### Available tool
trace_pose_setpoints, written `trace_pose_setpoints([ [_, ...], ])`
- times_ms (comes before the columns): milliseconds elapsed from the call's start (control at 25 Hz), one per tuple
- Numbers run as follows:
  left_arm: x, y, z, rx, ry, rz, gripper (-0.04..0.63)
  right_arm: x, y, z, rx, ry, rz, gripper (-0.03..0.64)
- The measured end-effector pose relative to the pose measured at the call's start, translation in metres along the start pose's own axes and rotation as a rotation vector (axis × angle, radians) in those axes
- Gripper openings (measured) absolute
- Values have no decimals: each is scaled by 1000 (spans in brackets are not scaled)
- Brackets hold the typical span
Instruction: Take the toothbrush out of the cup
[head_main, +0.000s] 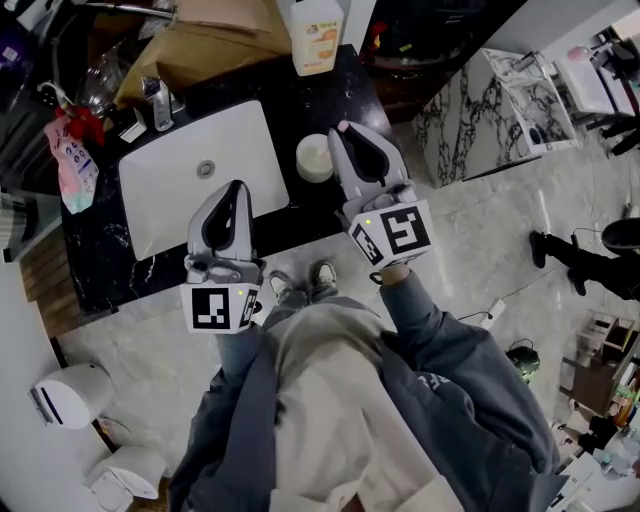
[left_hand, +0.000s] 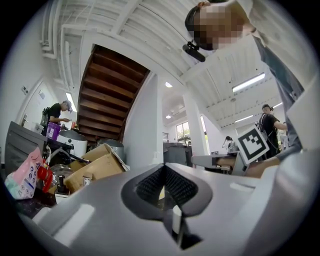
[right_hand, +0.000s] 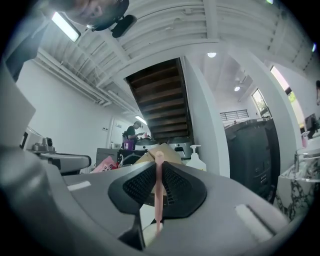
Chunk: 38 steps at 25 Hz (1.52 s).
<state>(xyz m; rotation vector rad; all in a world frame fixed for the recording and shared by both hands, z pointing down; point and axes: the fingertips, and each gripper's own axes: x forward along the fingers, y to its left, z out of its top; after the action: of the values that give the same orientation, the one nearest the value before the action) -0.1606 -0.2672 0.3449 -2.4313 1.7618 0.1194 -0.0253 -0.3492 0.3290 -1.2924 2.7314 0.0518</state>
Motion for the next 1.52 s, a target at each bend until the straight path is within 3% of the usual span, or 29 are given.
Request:
trace_pose_setpoints([
  [800,-18,21,3,-39,-10,80,58,-18,32,1,-119,-5,6,41],
  [1520,-20,22,6,-37,-20,71,58,-20,37,1,-117,-12,14,41],
])
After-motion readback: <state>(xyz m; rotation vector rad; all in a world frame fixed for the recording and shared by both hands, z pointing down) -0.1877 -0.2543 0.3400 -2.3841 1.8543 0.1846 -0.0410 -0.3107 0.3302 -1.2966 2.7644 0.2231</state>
